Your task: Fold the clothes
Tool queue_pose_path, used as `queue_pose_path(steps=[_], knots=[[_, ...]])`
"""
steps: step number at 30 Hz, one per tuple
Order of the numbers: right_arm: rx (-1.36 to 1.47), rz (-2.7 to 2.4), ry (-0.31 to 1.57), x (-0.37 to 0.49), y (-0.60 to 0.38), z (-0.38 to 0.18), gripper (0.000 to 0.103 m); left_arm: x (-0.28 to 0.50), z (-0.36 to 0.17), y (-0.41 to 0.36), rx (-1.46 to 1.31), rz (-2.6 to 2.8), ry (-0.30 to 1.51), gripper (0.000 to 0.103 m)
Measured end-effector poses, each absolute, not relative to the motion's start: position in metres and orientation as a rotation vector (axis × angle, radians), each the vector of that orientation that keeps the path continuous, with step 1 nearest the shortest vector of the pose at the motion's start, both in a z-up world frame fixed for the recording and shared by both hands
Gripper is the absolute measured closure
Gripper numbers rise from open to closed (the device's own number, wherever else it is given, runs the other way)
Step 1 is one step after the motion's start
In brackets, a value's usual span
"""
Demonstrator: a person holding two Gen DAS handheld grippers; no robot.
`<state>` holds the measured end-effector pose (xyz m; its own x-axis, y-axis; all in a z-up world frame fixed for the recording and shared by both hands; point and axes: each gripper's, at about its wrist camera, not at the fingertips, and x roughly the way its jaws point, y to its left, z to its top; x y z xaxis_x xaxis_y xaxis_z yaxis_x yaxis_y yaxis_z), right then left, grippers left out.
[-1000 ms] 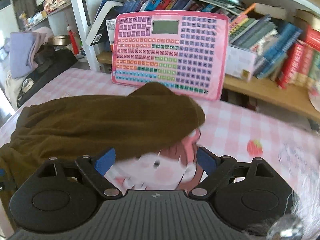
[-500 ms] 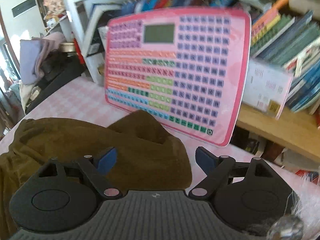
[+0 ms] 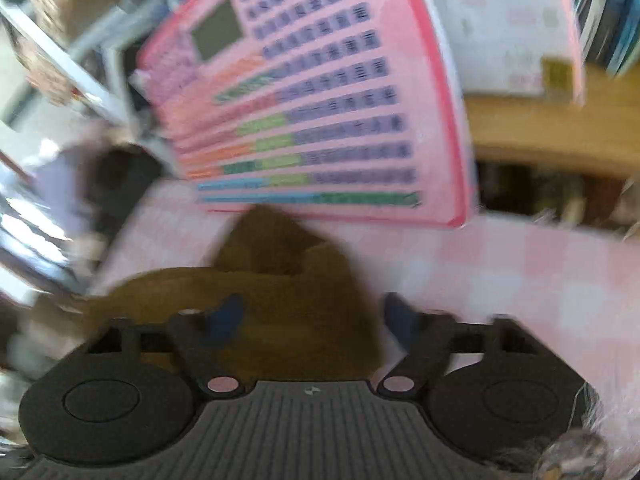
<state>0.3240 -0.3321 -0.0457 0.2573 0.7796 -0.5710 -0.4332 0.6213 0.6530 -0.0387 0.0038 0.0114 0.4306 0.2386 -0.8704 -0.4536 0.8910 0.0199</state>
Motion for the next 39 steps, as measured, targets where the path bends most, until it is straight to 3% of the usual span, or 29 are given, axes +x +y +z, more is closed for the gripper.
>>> queue_pose_path(steps=[5, 21, 23, 24, 28, 35, 39], knots=[[0.431, 1.049, 0.984, 0.308, -0.344, -0.026, 0.043, -0.034, 0.01, 0.004, -0.246, 0.437, 1.036, 0.016], [0.295, 0.814, 1.022, 0.341, -0.3, -0.04, 0.043, -0.041, 0.013, 0.001, -0.226, 0.457, 1.041, 0.016], [0.292, 0.791, 1.036, 0.342, -0.296, -0.04, 0.065, -0.042, 0.012, 0.002, -0.231, 0.455, 1.039, 0.016], [0.291, 0.78, 1.043, 0.342, -0.295, -0.04, 0.093, -0.042, 0.012, 0.002, -0.231, 0.452, 1.037, 0.016], [0.295, 0.755, 1.05, 0.335, -0.294, -0.032, 0.096, -0.043, 0.014, 0.007, -0.24, 0.431, 1.012, 0.016], [0.394, 0.898, 0.881, 0.249, -0.344, 0.061, 0.097, -0.037, 0.01, 0.018, -0.28, 0.366, 0.98, 0.016], [0.658, 0.924, 0.727, 0.214, -0.377, 0.095, 0.097, -0.029, 0.013, 0.016, -0.283, 0.321, 0.963, 0.016]])
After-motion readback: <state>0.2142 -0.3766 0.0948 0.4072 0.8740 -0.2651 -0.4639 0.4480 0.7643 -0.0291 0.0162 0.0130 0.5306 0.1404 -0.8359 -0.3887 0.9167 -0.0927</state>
